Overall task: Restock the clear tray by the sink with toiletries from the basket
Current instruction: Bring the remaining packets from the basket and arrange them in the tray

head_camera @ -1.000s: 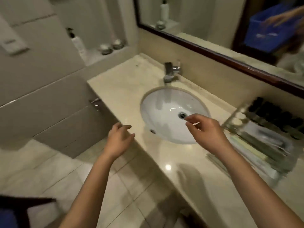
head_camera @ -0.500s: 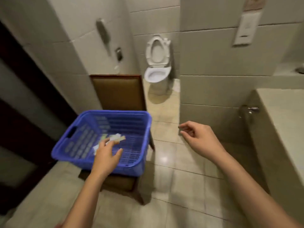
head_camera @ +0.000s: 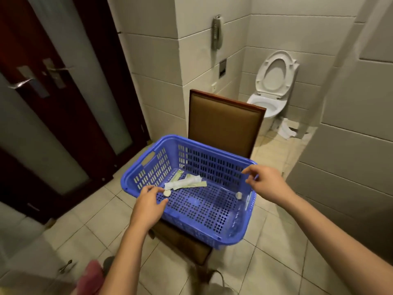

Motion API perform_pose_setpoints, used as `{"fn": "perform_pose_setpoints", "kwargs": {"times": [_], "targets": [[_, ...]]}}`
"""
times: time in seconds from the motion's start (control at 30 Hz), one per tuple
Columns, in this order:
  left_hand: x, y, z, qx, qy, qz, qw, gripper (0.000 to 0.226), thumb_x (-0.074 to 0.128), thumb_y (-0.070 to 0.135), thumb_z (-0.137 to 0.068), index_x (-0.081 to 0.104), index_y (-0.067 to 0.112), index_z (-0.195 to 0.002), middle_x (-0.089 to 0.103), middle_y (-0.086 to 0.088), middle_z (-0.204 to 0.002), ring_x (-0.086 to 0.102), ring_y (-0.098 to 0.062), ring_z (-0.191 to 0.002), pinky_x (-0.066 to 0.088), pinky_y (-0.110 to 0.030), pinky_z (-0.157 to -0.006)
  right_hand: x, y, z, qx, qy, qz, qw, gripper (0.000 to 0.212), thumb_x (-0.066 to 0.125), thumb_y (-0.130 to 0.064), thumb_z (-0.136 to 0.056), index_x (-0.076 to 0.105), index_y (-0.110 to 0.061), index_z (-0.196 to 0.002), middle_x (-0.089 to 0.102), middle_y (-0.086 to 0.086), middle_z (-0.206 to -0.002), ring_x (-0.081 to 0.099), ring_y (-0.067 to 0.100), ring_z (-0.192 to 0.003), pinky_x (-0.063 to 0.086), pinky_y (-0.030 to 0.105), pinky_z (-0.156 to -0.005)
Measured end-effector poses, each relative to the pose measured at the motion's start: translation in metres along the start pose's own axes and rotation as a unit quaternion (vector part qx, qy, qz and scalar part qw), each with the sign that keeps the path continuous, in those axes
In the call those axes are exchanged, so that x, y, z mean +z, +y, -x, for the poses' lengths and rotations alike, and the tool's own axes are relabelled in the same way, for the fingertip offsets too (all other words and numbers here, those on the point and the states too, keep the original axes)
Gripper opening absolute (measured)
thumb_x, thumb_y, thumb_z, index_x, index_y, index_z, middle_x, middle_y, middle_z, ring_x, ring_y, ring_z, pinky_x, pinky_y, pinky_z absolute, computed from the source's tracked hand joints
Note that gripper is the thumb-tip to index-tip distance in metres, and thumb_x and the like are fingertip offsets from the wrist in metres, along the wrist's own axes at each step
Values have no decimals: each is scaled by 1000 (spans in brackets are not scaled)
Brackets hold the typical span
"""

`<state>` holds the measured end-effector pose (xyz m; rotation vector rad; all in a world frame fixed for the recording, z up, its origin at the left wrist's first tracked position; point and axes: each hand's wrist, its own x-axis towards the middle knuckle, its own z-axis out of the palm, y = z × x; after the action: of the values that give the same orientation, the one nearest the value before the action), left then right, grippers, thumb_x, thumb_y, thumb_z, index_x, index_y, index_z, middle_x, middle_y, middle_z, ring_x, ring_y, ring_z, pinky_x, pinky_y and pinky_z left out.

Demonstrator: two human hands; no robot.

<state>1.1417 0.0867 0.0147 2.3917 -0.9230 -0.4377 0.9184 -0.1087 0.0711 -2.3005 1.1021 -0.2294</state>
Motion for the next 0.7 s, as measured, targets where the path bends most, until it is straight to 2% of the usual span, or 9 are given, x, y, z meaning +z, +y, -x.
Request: {"fn": "perform_pose_setpoints", "kwargs": {"times": [0.07,0.13,0.27,0.43,0.53,0.6,0.63,0.67,0.7], "targets": [[0,-9,-30,-15,-13,-2,1000,35,60,25,-89,55,16,-123,39,-1,-135,48,-18,-120,36,-25,-92,8,2,-41,11,7,-20,1000,25,52,-1,-88,65,-9,-108,64,11,-84,50,12,-64,33,22,-62],[-3,-21,-58,-36,-33,-9,999,36,62,24,-89,56,16,-123,42,-3,-134,48,-18,-120,36,-26,-95,13,6,-82,31,10,-40,999,25,52,0,-87,65,-9,-106,59,10,-76,49,17,-64,33,21,-55],[-9,-47,-114,-66,-75,-49,994,36,62,23,-88,56,16,-123,47,-5,-133,46,-18,-123,34,-25,-99,26,13,-164,57,6,-31,998,29,50,1,-84,67,-12,-102,53,3,-64,50,22,-63,34,28,-59],[-3,-78,-167,-114,-129,-78,982,39,58,28,-91,52,16,-128,46,-4,-135,49,-18,-121,38,-26,-97,67,10,-231,65,-72,-28,995,24,50,-3,-89,64,-14,-105,58,13,-71,49,23,-65,31,29,-59],[15,-98,-202,-129,-179,-97,971,38,55,27,-93,51,15,-129,50,-5,-134,52,-20,-118,40,-27,-95,104,7,-257,59,-132,-24,989,18,47,-10,-95,61,-15,-106,50,4,-63,42,21,-57,28,31,-53],[32,-107,-225,-136,-209,-96,964,37,53,25,-94,51,12,-129,55,-7,-130,55,-22,-114,44,-30,-92,128,5,-270,57,-175,-6,983,18,45,-11,-97,60,-15,-108,58,3,-73,51,22,-62,39,32,-54],[45,-113,-240,-141,-221,-92,961,35,53,25,-95,52,12,-127,58,-8,-126,58,-23,-110,47,-32,-90,144,7,-278,62,-191,2,980,19,46,-11,-97,60,-14,-108,63,4,-85,59,25,-74,48,38,-64],[58,-118,-253,-151,-230,-90,957,33,52,25,-95,53,12,-126,61,-8,-121,60,-24,-106,49,-34,-87,160,11,-285,71,-201,12,977,19,46,-12,-97,60,-14,-108,65,6,-96,61,28,-84,50,43,-74],[76,-125,-268,-158,-241,-88,954,31,52,25,-95,54,12,-123,64,-9,-115,61,-25,-102,50,-34,-84,179,18,-291,86,-209,26,974,18,45,-12,-97,60,-14,-106,65,8,-100,61,29,-87,50,44,-76]]}}
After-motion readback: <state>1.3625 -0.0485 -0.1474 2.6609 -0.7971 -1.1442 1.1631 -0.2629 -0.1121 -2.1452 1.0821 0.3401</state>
